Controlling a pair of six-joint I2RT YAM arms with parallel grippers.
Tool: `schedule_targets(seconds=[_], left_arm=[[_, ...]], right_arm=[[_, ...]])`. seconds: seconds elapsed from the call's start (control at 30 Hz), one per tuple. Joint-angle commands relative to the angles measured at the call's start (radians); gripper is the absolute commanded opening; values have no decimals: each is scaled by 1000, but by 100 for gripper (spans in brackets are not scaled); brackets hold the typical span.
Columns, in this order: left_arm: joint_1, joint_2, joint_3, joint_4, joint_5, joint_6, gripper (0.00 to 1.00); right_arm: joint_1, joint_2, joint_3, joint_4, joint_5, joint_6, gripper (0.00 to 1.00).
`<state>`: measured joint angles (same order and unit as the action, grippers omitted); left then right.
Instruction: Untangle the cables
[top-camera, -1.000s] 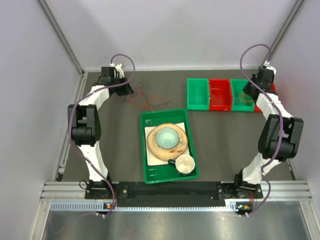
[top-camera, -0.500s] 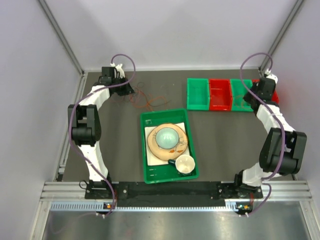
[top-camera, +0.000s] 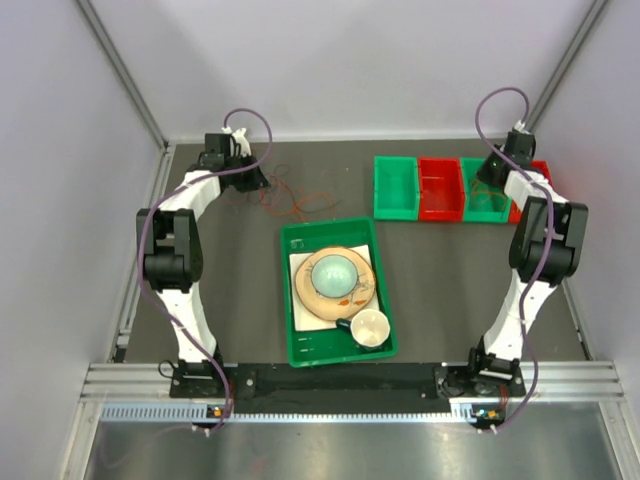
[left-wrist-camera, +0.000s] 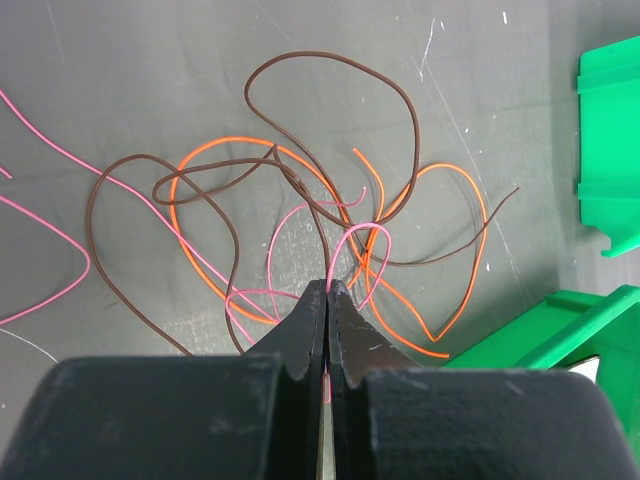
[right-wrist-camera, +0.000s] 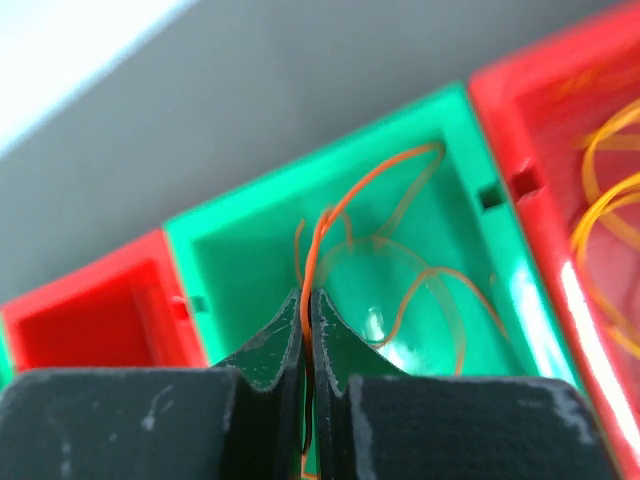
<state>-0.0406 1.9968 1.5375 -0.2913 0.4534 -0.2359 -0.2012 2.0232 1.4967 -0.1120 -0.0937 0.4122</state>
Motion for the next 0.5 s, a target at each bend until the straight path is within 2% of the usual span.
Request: schedule_targets(seconds=[0.0,0.03,0.07,0.1,0.2,0.3,0.47], left_arm=[[-2,-9,39,15,-4,10,0],[-4,-7,39,15,-1,10,0],[-4,-7,39,15,-2,10,0],[-5,-7,39,14,-2,12,0],[-7,-6,39,12,-4,14,0],[-8,-7,41,14,-1,12,0],[-13,-9,42,14,4,10,0]], right_arm=[[-7,11,37,-9,-41,45,0],[-7,14,34,-9,-40,48,3],[-7,12,34,-12,-40,42,15],[-7,6,33,-14,-38,39,32],[-9,-62,-15,20,-17,31,49],[-7,-147,-52,34,15,19,57],[-7,-242,-33,0,22,-12,60]])
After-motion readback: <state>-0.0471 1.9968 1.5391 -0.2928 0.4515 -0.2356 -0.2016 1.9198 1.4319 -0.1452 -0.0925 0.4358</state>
